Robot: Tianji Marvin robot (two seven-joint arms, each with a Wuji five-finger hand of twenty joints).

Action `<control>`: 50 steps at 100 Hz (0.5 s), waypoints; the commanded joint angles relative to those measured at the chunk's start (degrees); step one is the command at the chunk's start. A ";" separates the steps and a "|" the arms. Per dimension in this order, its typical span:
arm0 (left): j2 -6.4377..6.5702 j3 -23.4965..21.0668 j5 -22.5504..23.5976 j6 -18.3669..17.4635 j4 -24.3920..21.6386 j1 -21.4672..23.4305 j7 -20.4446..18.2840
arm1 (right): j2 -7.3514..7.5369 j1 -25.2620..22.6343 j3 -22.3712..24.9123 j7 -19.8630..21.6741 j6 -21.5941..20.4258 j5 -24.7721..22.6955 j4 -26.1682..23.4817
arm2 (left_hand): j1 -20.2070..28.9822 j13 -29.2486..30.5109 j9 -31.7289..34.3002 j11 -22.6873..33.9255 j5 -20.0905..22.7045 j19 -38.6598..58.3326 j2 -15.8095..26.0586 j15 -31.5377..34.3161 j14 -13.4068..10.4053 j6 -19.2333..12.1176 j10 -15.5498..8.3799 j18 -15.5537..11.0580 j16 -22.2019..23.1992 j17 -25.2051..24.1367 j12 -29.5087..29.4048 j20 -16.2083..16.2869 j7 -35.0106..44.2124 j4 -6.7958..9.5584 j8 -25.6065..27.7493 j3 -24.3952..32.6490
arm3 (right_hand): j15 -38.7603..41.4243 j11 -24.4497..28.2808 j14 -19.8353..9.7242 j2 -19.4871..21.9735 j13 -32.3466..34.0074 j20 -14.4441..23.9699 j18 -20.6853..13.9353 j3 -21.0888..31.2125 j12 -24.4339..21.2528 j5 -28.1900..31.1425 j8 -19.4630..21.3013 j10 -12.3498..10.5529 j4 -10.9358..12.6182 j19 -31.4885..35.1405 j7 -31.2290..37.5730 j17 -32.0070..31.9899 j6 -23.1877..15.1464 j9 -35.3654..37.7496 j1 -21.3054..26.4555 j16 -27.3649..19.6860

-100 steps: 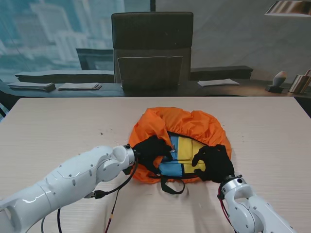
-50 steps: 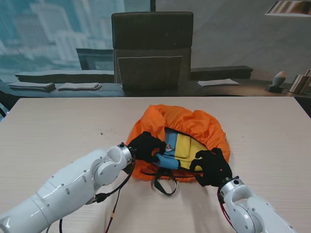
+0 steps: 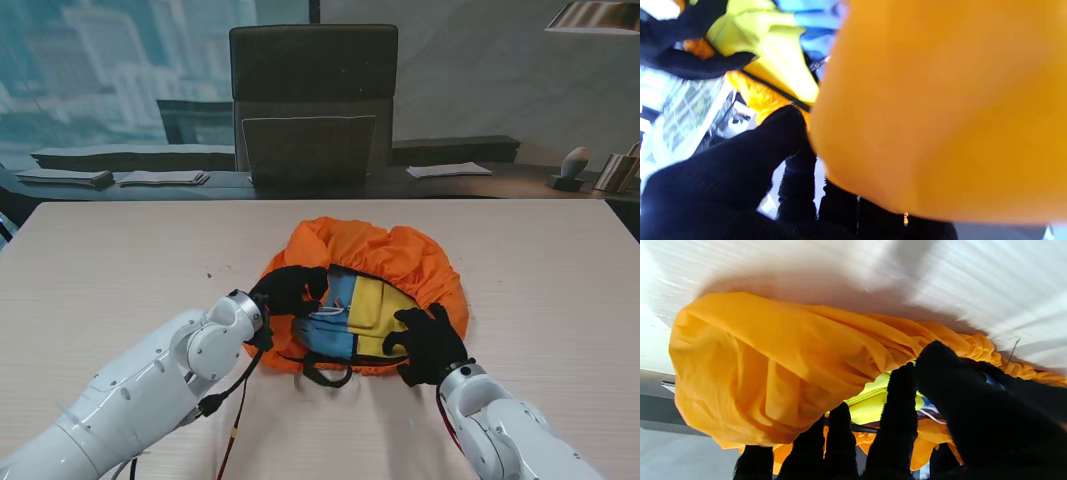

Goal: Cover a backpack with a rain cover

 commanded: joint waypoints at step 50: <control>2.86 2.12 4.71 -8.08 0.79 -2.43 -11.09 | -0.35 1.16 -1.93 -4.38 0.05 -0.29 2.82 | -7.99 -39.93 -32.75 -16.90 -15.76 -12.13 7.63 -19.78 -4.96 -5.89 -5.08 -6.12 -8.33 -26.29 -17.38 -5.32 -38.07 -1.76 -37.50 -39.97 | 1.02 2.93 -1.49 -1.08 -2.68 5.92 0.31 -0.87 1.41 4.23 -1.27 -1.76 -4.10 -2.62 5.59 -0.29 0.42 -1.48 -0.22 0.11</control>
